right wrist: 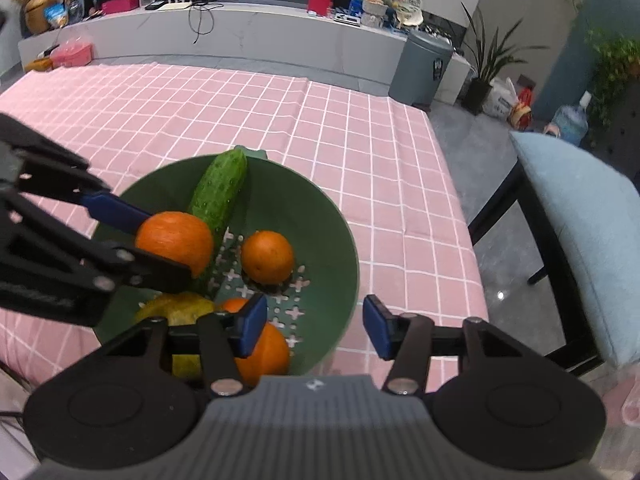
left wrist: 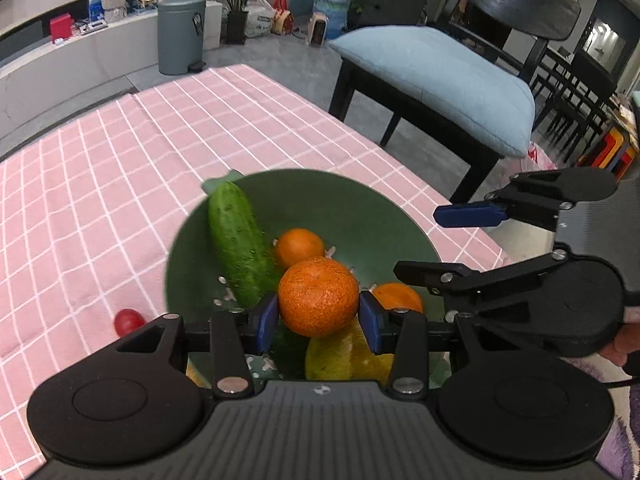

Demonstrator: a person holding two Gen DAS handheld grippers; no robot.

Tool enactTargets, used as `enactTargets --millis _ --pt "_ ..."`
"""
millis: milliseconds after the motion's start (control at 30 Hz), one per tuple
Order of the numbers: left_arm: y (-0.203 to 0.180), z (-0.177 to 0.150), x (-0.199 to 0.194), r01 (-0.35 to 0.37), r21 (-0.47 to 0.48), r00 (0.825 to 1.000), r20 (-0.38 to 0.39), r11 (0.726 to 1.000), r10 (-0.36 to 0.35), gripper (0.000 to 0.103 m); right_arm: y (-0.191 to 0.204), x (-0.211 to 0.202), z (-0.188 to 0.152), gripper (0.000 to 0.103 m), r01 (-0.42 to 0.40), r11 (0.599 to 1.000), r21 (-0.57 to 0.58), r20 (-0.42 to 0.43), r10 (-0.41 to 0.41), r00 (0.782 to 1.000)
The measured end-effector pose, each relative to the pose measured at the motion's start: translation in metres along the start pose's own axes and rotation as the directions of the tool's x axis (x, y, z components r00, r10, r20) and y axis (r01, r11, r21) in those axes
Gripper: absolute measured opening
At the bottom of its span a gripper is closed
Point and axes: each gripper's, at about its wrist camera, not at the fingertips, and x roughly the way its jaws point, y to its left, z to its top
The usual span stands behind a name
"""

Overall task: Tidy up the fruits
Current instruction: 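Carry both held oranges over the colander with the right and left grippers, then open the right gripper releasing its orange while the left lowers its orange into the colander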

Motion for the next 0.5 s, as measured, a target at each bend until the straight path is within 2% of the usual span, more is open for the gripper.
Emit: enactTargets --millis 400,500 --pt "0.006 0.003 0.015 -0.019 -0.031 0.999 -0.031 0.999 0.018 0.05 0.003 0.008 -0.003 0.051 -0.004 1.0 -0.007 -0.013 0.004 1.0" --pt "0.005 0.002 0.013 -0.011 -0.029 1.0 -0.017 1.0 0.01 0.053 0.004 0.007 -0.005 0.052 -0.001 1.0 -0.009 -0.015 0.001 1.0"
